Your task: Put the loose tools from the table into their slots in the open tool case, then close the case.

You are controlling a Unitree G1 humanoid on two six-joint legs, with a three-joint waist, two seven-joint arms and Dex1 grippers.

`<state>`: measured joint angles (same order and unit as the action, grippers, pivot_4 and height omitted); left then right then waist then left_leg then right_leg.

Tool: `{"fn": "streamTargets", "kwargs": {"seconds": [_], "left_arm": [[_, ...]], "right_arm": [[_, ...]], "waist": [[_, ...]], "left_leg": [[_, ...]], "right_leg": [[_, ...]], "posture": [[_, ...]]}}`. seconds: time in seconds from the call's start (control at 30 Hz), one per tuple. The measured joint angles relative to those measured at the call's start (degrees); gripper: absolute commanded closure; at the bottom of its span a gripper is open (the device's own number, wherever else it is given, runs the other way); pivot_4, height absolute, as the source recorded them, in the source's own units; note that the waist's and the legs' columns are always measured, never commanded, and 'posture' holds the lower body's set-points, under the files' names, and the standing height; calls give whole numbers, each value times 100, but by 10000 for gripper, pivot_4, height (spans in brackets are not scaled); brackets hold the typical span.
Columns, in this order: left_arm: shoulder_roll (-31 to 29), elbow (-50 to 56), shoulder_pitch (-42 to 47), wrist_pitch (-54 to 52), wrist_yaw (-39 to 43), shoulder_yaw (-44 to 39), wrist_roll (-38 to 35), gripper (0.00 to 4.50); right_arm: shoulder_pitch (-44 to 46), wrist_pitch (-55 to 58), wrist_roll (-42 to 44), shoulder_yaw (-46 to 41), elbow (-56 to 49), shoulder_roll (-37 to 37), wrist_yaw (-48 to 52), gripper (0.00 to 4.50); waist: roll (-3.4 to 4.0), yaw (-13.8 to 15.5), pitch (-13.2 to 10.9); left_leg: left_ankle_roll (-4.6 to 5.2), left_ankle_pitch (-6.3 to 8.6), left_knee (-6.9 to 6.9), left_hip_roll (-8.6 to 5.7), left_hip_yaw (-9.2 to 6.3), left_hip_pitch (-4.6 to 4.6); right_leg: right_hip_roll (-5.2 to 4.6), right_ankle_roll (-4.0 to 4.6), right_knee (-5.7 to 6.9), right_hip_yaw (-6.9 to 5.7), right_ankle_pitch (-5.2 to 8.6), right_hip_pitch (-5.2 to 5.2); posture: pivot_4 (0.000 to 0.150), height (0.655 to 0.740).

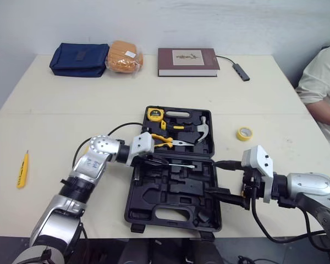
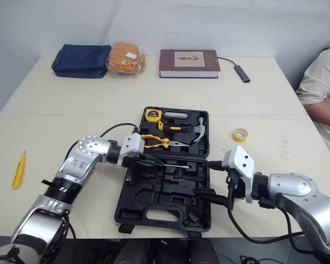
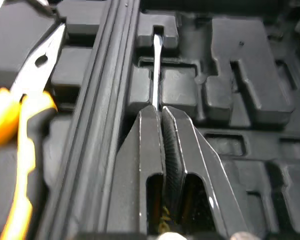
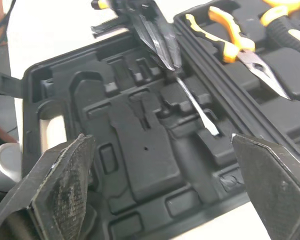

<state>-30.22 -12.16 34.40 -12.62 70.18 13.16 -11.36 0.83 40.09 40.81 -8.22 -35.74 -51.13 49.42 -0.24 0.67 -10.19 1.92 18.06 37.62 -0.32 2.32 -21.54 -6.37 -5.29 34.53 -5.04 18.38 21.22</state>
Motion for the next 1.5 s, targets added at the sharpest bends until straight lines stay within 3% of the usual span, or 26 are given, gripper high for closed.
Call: {"fn": "streamTargets", "kwargs": {"seconds": [0.07,0.27,0.43,0.57,0.83,0.97,1.1,1.33,1.5], "left_arm": [[-377,558,-396,-607,-1,-406,-413,25957],[-1513,2623,-2196,-2415,-397,-2679,-2014,369],[-1608,3013,-4005,-3021,-989,-4714,-2350,369],[-1572,2847,-4899,-3010,-1279,-5987,-2334,369],[-1630,1068,-6096,-1989,-1516,-7598,-1743,369],[-1760,444,-6136,-1643,-1583,-7697,-1621,369],[-1768,539,-5961,-1560,-1601,-7417,-1640,369],[-1865,1872,-5493,-2023,-1462,-6364,-2048,369],[-2138,2937,-4797,-2514,-1345,-5311,-2556,369]], "right_arm": [[-128,13,87,-286,18,-35,64,0],[-736,122,285,-1653,465,-547,656,0],[-1338,7,6,-2554,1334,-902,1295,0],[-1435,-159,-263,-2957,1950,-1066,1645,0],[-1500,-605,-873,-3294,3162,-1301,2067,0],[-1461,-767,-1011,-3331,3380,-1308,2122,0],[-1399,-744,-1042,-3327,3197,-1232,1998,0],[-1773,-67,-692,-3333,1461,-290,1158,0],[-2073,832,-211,-3457,-40,549,-30,0]], "waist": [[3,-33,-13],[14,-59,-37],[25,-29,-46],[30,-7,-48],[47,10,-58],[56,62,-63],[62,62,-66],[70,59,-70],[70,62,-70]], "left_leg": [[-4,-7,-3,0,0,-12],[0,-10,-8,-1,-4,-6],[12,-2,-29,-1,-4,10],[23,8,-49,-1,-4,12],[-15,40,-64,0,-2,1],[-17,43,-65,0,-2,0],[-18,42,-68,0,-2,-1],[-53,27,-67,0,1,-1],[-62,19,-56,0,2,0]], "right_leg": [[0,1,4,-2,1,13],[0,2,-9,-4,1,-5],[-1,4,-23,-3,2,-14],[-1,14,-23,-1,7,-1],[-2,42,-22,0,22,30],[-4,73,-22,2,39,34],[-5,59,-19,4,32,34],[-4,43,-8,3,23,33],[-4,40,10,5,21,32]], "posture": [[1500,7400],[1500,7400],[1500,7400],[1500,7400],[1500,7400],[1500,7400],[1500,7400],[1500,7400],[1500,7400]]}}
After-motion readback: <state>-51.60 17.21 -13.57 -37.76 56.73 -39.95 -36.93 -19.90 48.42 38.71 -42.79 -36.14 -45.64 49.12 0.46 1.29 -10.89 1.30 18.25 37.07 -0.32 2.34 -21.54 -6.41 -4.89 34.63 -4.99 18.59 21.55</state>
